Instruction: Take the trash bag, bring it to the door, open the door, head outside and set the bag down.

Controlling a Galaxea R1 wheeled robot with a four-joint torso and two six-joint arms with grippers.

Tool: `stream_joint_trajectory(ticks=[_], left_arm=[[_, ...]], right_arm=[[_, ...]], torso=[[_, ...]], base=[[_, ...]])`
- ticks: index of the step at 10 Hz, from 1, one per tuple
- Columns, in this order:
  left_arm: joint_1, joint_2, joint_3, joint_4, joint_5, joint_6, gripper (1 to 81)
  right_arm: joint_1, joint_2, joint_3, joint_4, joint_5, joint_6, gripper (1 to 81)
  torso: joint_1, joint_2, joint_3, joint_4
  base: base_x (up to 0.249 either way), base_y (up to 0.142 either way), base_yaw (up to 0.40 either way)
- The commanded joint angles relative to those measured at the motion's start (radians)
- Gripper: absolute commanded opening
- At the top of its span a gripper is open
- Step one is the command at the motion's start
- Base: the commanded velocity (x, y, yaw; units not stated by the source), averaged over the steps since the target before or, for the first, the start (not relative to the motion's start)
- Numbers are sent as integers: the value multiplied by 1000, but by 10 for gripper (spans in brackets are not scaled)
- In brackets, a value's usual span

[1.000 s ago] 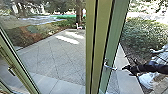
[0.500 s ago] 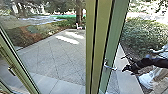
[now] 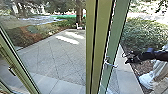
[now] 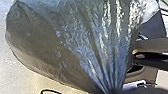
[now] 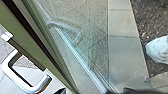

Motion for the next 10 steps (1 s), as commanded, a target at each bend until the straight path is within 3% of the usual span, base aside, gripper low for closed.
stream_joint_trajectory(ticks=[1, 4, 5, 6, 7, 8, 10], left_arm=[[-14, 0, -1, -6, 68, -3, 10], [-14, 6, -1, -6, 68, -3, 10], [-14, 6, -1, -6, 70, -3, 10], [-14, 6, -1, -6, 70, -3, 10], [-14, 9, -1, -6, 70, -3, 10], [-14, 9, -1, -6, 70, -3, 10], [-12, 9, -1, -6, 70, -3, 10]], right_arm=[[217, -50, -40, -183, -47, -34, 811], [220, -89, -8, -238, -91, -80, 811], [208, -112, 10, -281, -95, -80, 811], [205, -125, 13, -295, -98, -80, 811], [205, -149, 21, -302, -98, -101, 811], [205, -160, 29, -311, -103, -111, 811], [196, -180, 50, -335, -114, -129, 811]], torso=[[0, 0, 0, 0], [1, 0, 0, 0], [1, 0, 58, -75], [1, 0, 38, -45], [1, 0, 82, -100], [2, 0, 65, -80], [1, 0, 93, -115]], base=[[0, 0, 0], [0, 0, 0], [0, 0, 0], [0, 0, 0], [0, 0, 0], [0, 0, 0], [0, 0, 0]])
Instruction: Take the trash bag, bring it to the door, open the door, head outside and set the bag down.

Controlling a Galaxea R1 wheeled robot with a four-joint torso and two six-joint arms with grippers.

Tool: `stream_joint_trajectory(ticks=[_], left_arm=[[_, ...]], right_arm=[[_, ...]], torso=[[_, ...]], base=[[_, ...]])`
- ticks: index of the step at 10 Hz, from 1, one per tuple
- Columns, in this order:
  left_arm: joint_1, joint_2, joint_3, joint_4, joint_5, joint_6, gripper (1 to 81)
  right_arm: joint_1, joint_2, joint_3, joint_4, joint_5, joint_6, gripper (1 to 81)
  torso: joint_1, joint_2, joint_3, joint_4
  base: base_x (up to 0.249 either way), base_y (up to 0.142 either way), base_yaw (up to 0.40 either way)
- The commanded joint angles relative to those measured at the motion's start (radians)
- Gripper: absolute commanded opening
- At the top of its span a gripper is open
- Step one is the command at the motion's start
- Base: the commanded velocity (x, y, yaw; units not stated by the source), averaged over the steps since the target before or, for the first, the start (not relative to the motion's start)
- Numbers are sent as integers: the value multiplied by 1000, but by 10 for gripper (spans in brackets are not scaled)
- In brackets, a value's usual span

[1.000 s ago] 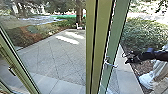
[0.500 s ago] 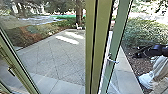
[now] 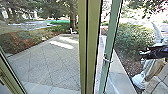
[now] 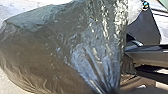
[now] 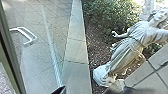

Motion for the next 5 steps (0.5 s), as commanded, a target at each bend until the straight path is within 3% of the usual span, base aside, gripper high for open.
stream_joint_trajectory(ticks=[1, 2, 3, 5], left_arm=[[-27, 0, 0, -6, 64, -2, 10], [-27, 0, 0, -7, 64, -2, 10], [-27, 2, 0, -7, 64, -2, 10], [-27, 5, 0, -7, 64, -4, 10]], right_arm=[[135, -21, 25, -80, -44, -16, 811], [120, -35, 33, -123, -44, -31, 811], [103, -43, 39, -160, -44, -33, 811], [68, -56, 42, -248, -43, -33, 811]], torso=[[0, 0, -2, 2], [0, 0, 10, -10], [-1, 0, 16, -14], [-1, 0, 15, -14]], base=[[0, 0, 0], [0, 0, 0], [0, 0, 0], [0, 0, 0]])
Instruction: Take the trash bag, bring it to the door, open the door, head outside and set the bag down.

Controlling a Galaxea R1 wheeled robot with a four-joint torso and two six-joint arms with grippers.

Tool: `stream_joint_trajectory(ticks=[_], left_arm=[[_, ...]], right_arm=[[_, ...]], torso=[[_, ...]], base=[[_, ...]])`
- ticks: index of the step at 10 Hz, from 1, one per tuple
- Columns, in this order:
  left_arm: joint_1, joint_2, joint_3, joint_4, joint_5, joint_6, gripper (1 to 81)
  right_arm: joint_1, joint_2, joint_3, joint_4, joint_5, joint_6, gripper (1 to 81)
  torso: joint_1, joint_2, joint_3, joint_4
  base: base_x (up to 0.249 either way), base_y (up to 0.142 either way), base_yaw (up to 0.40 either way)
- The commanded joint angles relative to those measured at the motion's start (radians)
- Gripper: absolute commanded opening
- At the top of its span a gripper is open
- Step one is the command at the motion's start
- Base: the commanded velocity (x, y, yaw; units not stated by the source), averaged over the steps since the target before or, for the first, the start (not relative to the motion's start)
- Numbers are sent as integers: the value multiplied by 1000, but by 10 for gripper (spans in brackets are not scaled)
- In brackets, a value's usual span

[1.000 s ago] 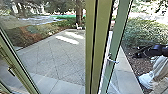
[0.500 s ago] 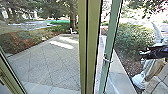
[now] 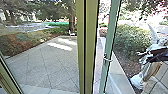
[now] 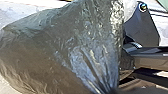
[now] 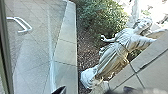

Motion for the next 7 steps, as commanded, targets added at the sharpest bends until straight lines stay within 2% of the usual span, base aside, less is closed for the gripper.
stream_joint_trajectory(ticks=[1, 4, 7], left_arm=[[-30, 4, 0, -7, 63, -4, 10], [-30, 16, 0, -8, 63, -4, 10], [-30, 21, 0, -10, 63, -5, 10]], right_arm=[[109, -27, 25, -203, -36, 0, 811], [87, -44, 22, -369, -33, 0, 811], [40, -51, -32, -455, -21, 7, 811]], torso=[[0, 0, 0, 0], [0, 0, 0, 0], [0, 0, 0, 0]], base=[[0, 0, 0], [0, 0, 0], [0, 0, 0]])
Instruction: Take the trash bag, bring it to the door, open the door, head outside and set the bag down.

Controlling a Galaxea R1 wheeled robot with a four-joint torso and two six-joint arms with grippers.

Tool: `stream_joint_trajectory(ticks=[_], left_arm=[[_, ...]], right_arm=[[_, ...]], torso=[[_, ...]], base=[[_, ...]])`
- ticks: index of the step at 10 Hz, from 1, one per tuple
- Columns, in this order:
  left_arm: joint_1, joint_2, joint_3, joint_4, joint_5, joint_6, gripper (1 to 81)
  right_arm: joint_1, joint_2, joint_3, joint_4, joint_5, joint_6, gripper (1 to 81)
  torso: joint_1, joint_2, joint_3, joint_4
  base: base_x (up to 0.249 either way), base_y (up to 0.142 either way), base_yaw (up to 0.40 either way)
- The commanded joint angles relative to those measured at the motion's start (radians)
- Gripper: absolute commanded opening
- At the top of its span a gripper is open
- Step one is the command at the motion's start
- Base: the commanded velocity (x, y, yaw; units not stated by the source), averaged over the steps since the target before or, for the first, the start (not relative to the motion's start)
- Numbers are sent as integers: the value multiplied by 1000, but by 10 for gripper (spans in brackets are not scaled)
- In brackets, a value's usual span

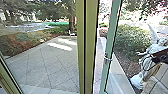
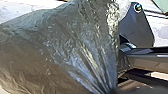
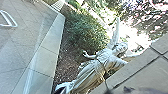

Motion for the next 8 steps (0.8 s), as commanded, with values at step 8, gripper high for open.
stream_joint_trajectory(ticks=[8], left_arm=[[-29, -1, 0, -28, 64, -3, 10]], right_arm=[[39, 20, -164, -217, 44, 15, 811]], torso=[[-2, -1, 47, -89]], base=[[0, 0, 0]])
